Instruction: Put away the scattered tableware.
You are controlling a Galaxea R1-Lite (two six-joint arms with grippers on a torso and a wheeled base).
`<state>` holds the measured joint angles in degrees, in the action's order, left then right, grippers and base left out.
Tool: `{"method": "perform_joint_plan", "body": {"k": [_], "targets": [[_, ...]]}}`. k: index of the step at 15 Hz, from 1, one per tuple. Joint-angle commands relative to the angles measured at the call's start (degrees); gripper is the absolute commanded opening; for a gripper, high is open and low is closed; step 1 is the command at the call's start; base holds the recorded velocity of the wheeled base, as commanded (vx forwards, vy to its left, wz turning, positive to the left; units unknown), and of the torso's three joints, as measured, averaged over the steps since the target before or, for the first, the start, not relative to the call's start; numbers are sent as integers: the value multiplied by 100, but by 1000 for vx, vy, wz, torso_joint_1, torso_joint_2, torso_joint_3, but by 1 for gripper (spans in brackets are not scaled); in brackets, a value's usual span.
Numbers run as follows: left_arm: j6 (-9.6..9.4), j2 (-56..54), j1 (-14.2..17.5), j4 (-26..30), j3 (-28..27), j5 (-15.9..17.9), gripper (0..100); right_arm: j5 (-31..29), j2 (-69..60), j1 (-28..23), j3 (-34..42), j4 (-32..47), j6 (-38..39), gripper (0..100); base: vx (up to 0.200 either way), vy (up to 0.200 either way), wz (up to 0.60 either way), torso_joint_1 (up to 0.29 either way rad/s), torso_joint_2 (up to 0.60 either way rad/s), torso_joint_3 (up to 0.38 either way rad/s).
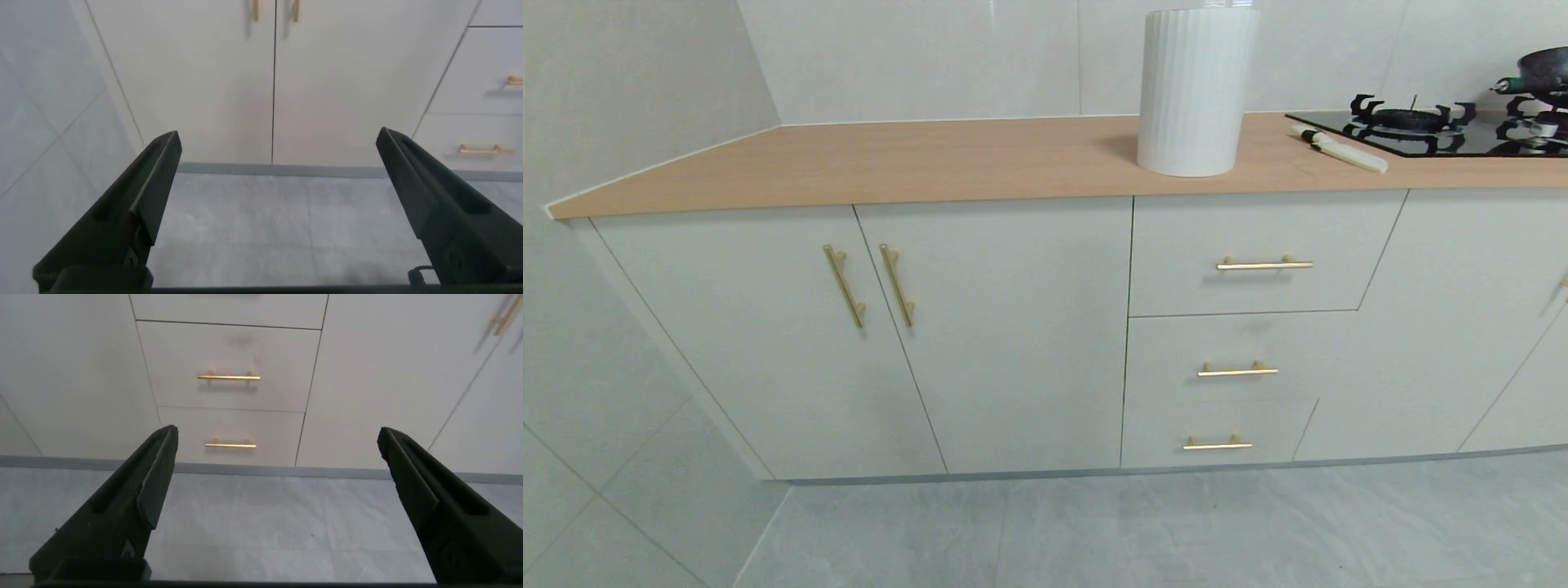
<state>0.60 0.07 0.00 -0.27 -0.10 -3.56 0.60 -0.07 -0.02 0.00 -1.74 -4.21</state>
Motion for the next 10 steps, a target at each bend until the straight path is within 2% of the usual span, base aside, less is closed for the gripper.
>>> {"method": "perform_joint_plan", "body": {"k": [1, 10], "targets": [[2, 1, 0, 0, 1, -4, 100, 2, 7, -6, 0, -1, -1, 100, 200, 0, 0, 7, 2, -2], [2, 1, 0, 0, 1, -4, 100, 11, 7, 2, 0, -1, 7, 100, 200, 0, 0, 3, 1, 4]]}}
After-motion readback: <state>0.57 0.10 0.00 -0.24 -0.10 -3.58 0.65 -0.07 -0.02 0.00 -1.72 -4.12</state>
